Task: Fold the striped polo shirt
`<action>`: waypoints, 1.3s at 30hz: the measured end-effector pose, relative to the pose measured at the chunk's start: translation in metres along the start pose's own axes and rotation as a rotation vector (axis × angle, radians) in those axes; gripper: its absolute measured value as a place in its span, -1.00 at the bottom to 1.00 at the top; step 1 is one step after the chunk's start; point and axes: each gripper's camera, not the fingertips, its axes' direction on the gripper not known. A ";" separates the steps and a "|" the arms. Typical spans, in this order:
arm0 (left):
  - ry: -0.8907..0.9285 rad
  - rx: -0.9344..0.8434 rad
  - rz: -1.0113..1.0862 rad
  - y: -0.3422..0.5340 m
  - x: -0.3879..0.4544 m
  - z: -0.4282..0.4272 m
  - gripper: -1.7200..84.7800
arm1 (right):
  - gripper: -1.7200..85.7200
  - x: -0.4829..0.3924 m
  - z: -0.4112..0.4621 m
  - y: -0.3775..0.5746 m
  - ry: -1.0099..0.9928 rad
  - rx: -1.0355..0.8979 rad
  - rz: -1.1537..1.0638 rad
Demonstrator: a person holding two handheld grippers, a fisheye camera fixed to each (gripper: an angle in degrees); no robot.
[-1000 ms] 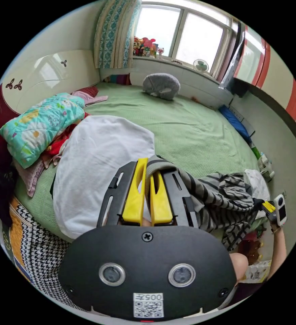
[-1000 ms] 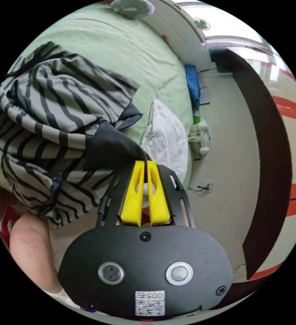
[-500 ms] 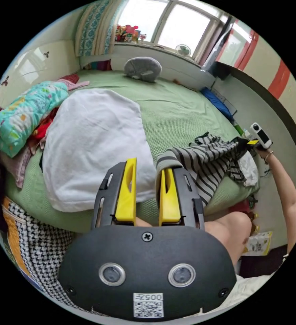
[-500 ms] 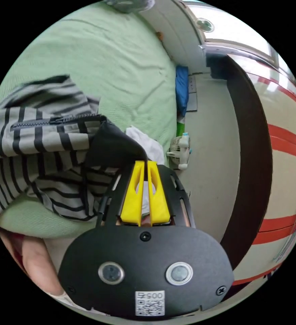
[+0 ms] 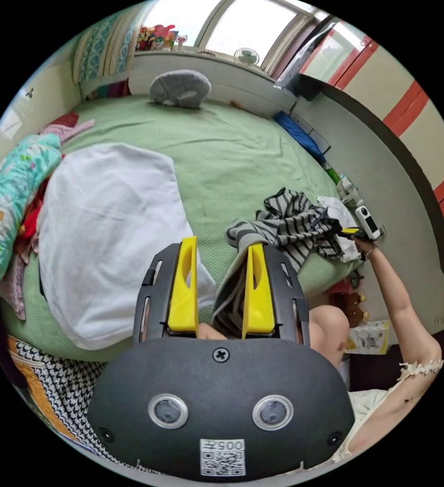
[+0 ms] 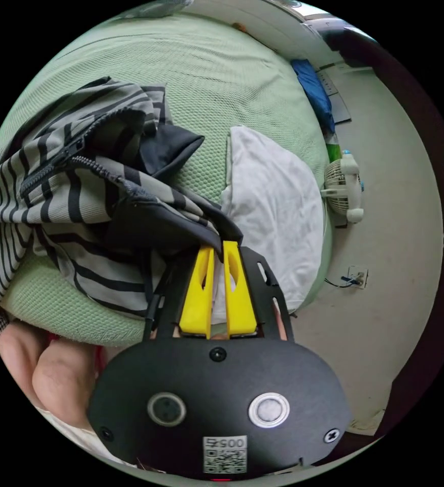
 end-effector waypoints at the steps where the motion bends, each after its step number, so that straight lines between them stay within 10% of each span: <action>1: 0.002 -0.007 -0.002 0.001 0.000 0.003 -0.66 | -0.98 0.000 0.001 0.000 0.006 -0.002 -0.003; 19: -0.069 0.032 0.078 0.006 0.032 -0.004 -0.59 | -0.99 0.017 -0.023 0.030 -0.021 0.056 0.040; 39: 0.006 -0.206 0.520 -0.288 0.297 0.329 -0.54 | -0.76 0.023 0.044 0.067 -0.411 0.078 -0.043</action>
